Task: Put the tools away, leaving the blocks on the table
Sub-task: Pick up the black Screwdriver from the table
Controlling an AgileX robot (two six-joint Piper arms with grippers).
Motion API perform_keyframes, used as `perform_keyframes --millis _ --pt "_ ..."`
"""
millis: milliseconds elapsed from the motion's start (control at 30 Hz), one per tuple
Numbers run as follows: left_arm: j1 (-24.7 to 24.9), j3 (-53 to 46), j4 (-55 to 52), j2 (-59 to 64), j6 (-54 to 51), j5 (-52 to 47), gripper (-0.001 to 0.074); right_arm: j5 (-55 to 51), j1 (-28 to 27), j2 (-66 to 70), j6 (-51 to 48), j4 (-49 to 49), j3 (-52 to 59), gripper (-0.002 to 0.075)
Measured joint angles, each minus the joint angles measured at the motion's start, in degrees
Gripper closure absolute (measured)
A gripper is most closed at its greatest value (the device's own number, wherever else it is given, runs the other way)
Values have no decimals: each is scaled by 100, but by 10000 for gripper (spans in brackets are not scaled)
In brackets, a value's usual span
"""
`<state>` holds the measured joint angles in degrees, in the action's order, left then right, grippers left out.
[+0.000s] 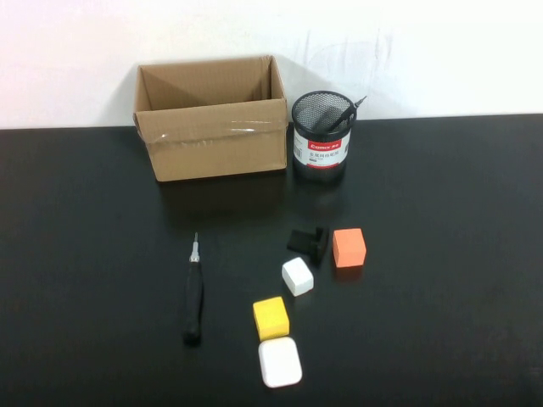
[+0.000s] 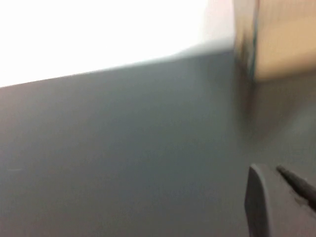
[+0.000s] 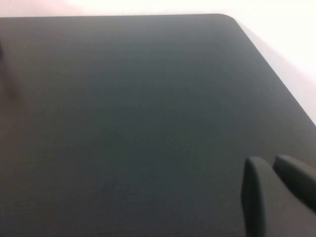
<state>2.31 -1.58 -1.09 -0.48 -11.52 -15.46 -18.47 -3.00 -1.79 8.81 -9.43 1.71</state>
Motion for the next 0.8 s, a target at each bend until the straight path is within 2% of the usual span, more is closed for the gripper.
perform_keyframes --millis 133,300,600,800 --pt "0 0 1492 0 1275 1024 738 0 0 0 0 0 0 732" --pt "0 0 2154 0 1687 2298 738 0 0 0 0 0 0 731" --pt "0 0 2030 0 1728 4941 738 0 0 0 0 8 0 731" --pt "0 616 1324 -9 1703 5106 738 0 0 0 0 8 0 731"
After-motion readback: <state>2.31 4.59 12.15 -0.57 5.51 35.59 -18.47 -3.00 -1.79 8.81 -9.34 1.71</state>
